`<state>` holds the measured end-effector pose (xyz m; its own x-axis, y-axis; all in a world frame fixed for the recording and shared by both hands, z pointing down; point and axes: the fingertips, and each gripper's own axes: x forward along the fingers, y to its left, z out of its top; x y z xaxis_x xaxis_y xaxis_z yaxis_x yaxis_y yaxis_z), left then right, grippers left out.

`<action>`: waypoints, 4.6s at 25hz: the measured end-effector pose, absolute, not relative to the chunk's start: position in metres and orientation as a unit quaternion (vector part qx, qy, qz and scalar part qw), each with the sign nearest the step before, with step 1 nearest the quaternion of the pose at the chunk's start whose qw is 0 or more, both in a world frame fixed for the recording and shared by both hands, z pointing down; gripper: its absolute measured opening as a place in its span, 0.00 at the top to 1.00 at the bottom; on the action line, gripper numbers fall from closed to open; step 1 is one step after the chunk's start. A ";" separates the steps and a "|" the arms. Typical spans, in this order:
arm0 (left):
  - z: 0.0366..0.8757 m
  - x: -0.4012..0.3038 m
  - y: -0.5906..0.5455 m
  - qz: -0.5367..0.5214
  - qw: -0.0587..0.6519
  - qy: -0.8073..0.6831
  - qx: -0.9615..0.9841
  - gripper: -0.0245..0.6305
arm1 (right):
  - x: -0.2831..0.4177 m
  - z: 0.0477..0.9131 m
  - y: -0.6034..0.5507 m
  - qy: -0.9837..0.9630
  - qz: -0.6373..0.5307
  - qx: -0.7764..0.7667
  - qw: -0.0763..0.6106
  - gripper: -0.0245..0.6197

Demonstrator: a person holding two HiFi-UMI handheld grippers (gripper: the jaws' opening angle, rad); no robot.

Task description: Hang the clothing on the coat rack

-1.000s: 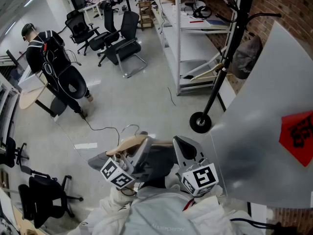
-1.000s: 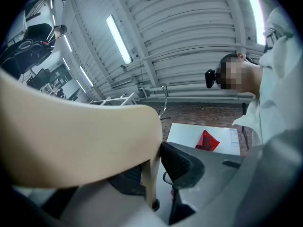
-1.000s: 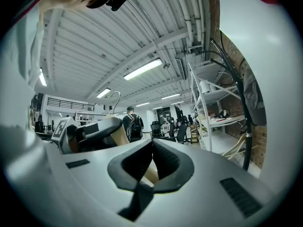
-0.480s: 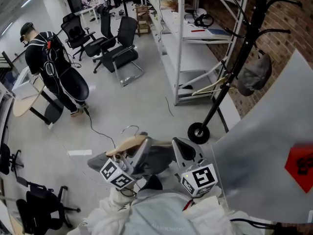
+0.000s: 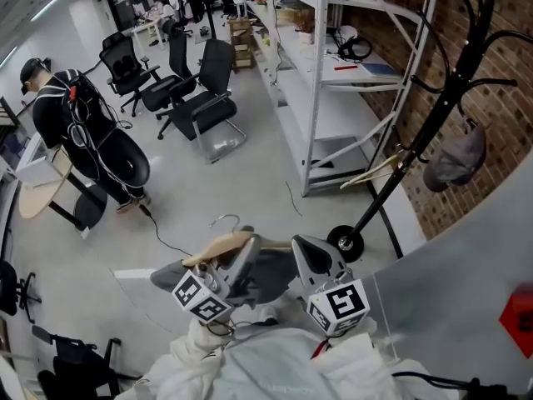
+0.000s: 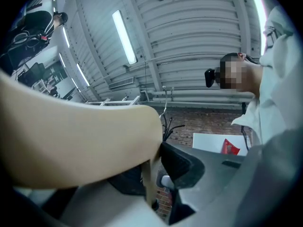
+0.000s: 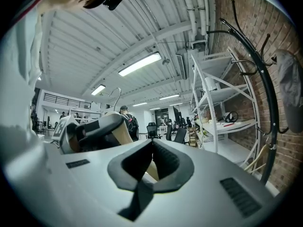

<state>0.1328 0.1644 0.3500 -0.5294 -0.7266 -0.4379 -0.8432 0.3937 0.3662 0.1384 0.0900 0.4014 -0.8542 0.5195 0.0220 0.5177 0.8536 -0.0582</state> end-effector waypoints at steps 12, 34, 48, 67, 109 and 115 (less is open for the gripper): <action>0.354 0.056 0.221 0.277 0.100 0.834 -0.467 0.81 | 0.061 0.405 0.145 -0.961 0.027 -0.274 0.024 0.92; 0.369 -0.123 0.163 0.288 0.075 0.821 -0.488 0.81 | -0.122 0.415 0.088 -0.968 0.031 -0.246 0.031 0.92; 0.357 -0.223 0.040 0.284 0.060 0.770 -0.569 0.81 | -0.210 0.407 -0.032 -0.986 0.031 -0.163 0.011 0.92; 0.347 -0.290 -0.100 0.313 -0.013 0.599 -0.737 0.81 | -0.246 0.400 -0.155 -0.997 0.028 0.076 0.014 0.92; 0.337 -0.127 -0.157 0.293 -0.129 0.257 -0.912 0.81 | -0.062 0.390 -0.162 -0.893 0.023 0.450 0.006 0.92; 0.321 -0.118 -0.180 0.301 -0.125 0.252 -0.911 0.81 | -0.045 0.378 -0.179 -0.887 0.014 0.462 -0.013 0.92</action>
<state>-0.1178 -0.1802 0.3206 0.6924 -0.5343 -0.4849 -0.3843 -0.8419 0.3789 -0.0447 -0.1792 0.3785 -0.5727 -0.8197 -0.0095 -0.8190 0.5726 -0.0372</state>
